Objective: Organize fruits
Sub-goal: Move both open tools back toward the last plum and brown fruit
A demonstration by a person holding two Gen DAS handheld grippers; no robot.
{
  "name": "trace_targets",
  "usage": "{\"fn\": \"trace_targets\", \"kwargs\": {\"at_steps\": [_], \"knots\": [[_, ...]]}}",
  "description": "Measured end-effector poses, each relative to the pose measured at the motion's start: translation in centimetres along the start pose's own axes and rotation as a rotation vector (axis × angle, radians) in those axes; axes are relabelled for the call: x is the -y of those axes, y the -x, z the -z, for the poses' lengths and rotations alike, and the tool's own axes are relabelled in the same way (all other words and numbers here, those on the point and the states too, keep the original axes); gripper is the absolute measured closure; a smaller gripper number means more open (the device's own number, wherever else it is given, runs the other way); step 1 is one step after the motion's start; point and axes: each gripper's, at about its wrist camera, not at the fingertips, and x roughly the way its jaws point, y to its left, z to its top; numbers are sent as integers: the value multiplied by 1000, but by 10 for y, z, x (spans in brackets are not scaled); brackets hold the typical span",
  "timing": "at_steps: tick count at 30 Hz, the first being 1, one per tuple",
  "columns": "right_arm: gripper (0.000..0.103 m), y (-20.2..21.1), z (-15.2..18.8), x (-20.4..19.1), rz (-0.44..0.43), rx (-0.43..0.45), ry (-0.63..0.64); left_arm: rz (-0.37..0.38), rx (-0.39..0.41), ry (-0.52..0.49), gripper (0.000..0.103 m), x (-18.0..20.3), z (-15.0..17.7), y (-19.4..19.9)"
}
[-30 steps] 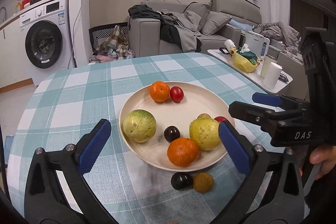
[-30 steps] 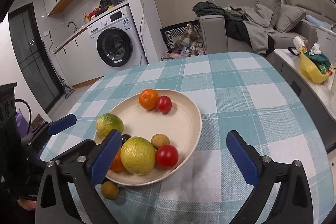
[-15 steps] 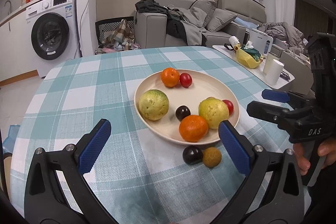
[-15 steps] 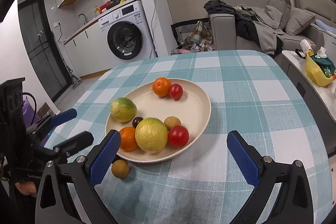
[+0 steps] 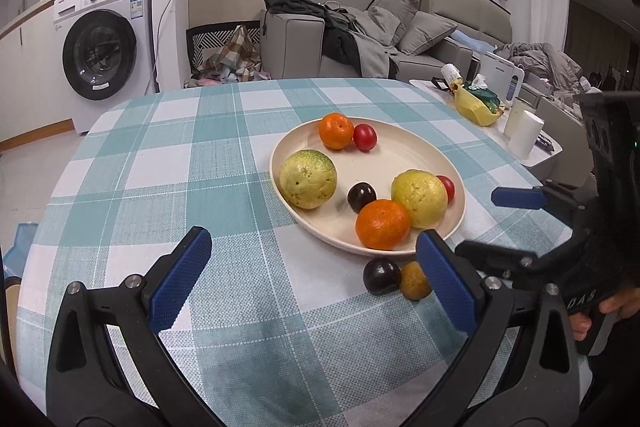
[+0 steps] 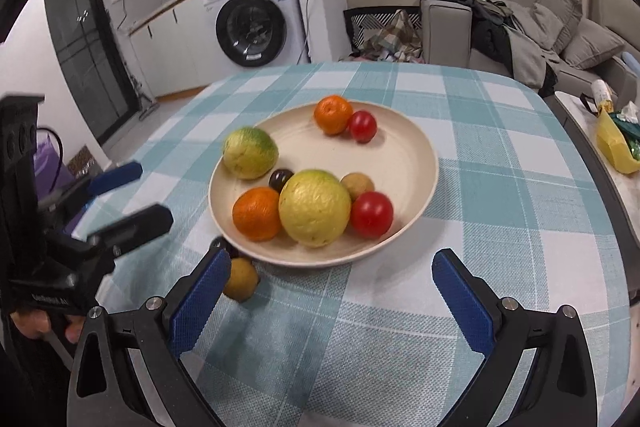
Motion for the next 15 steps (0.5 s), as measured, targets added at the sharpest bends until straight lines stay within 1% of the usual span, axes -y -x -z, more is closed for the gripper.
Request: {"fn": "trace_targets", "kwargs": {"at_steps": [3,6,8,10,12,15], "knots": [[1,-5,4,-8,-11,-28,33,6,-9,8,1,-2,0,-3],[1,-9,8,-14,-40,-53,51,11,-12,10,1,-3,1,-4],[5,-11,9,-17,-55,-66,57,12,-13,8,1,-3,1,-4],[13,-12,11,-20,-71,-72,68,15,-13,7,1,-2,1,-5],[19,-12,11,-22,-85,-76,71,14,-14,4,1,-2,1,-6],[22,-14,12,-24,-102,-90,75,14,-15,8,1,-2,1,-6]]}}
